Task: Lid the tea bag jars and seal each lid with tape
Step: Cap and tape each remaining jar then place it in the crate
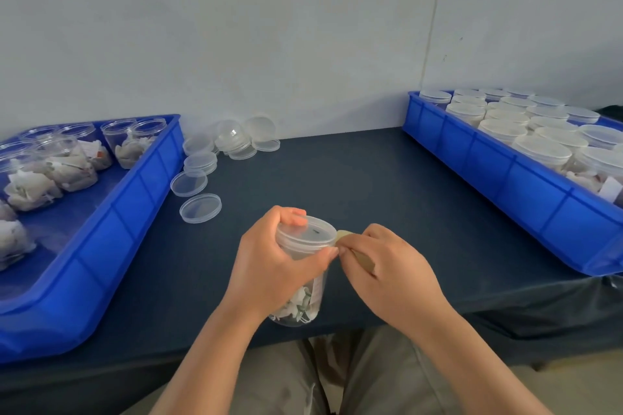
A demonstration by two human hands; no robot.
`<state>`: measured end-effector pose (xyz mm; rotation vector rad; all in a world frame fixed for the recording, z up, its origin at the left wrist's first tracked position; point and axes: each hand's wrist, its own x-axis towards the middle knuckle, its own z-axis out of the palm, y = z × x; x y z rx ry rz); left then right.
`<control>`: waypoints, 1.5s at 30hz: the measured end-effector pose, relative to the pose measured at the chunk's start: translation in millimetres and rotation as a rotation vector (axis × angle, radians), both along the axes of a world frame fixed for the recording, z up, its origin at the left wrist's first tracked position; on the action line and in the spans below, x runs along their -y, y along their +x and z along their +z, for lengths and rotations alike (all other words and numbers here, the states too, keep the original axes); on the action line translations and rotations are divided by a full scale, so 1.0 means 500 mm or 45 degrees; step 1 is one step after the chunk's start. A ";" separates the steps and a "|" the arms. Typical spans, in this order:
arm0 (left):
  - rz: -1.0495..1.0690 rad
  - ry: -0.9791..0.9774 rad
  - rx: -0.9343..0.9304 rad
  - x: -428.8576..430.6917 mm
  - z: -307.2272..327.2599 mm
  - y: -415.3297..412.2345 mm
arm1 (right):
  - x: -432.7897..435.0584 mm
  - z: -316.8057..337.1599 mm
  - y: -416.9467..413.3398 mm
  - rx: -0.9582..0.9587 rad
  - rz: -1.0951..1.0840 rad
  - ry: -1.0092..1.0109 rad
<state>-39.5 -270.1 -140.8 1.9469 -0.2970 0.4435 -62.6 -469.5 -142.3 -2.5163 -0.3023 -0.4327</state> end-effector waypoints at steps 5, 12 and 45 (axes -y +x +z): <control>0.014 0.061 0.138 0.012 -0.009 0.001 | 0.003 -0.010 0.008 -0.017 -0.086 -0.014; -0.029 0.090 0.172 0.008 -0.003 0.008 | -0.001 -0.019 0.009 0.079 -0.143 -0.066; -0.183 -0.252 0.127 -0.002 -0.044 0.029 | 0.059 -0.060 0.089 -0.055 0.020 -0.292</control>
